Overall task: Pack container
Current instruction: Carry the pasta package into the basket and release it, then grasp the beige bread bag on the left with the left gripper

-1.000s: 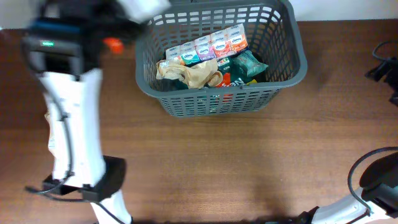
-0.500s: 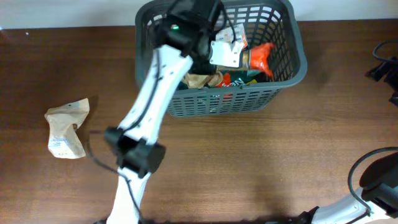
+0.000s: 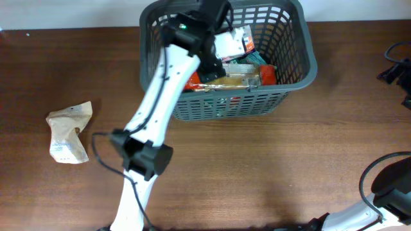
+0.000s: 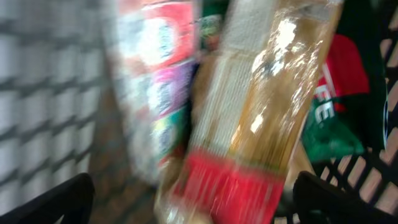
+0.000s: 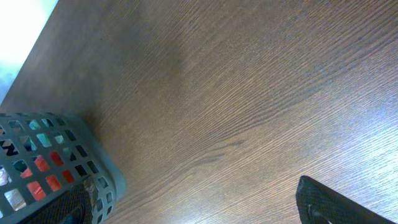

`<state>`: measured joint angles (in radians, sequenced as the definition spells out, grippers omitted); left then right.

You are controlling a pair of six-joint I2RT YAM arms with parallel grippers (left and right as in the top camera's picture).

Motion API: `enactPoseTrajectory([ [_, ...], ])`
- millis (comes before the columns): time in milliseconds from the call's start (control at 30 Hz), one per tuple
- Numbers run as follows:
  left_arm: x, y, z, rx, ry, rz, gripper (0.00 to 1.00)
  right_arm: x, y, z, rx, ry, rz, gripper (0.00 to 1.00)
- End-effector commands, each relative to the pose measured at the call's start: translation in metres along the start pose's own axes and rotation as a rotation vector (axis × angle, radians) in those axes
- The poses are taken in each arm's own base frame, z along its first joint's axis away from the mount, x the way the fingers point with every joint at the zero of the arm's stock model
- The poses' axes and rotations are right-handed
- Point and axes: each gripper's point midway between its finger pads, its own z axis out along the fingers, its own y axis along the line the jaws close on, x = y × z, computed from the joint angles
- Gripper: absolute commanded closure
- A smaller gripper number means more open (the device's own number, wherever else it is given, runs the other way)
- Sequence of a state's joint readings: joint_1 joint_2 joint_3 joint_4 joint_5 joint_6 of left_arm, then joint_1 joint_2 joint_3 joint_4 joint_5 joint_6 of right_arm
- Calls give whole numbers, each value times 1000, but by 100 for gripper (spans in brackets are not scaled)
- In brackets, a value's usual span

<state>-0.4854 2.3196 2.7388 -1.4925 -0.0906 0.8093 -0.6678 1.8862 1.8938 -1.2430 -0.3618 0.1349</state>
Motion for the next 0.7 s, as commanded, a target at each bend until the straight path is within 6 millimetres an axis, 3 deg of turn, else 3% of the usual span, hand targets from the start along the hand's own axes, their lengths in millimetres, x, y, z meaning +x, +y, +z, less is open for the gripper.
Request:
enactPoseTrajectory([
  [0,33,52,-114,-254,-74,-224,11,1,6,-6,-12,-13,-6,1],
  [167,113,86,-191,-410,-66,-417,23,1,6,-6,-12,-13,-6,1],
  [233,158,97,-208,-455,-34,-527,24,1,6,-6,-12,-13,-6,1],
  [300,199,97,-208,-436,-6,-614,28,1,6,-6,-12,-13,-6,1],
  [367,242,89,-193,-379,35,-706,28,1,6,-6,-12,-13,-6,1],
  [433,289,72,-166,-303,124,-822,28,1,6,-6,-12,-13,-6,1],
  [533,362,33,-111,-173,281,-1056,27,1,6,-6,-12,-13,-6,1],
  [600,397,2,-76,-90,361,-1174,23,1,6,-6,-12,-13,-6,1],
  [667,413,-23,-46,0,376,-1231,17,1,6,-6,-12,-13,-6,1],
])
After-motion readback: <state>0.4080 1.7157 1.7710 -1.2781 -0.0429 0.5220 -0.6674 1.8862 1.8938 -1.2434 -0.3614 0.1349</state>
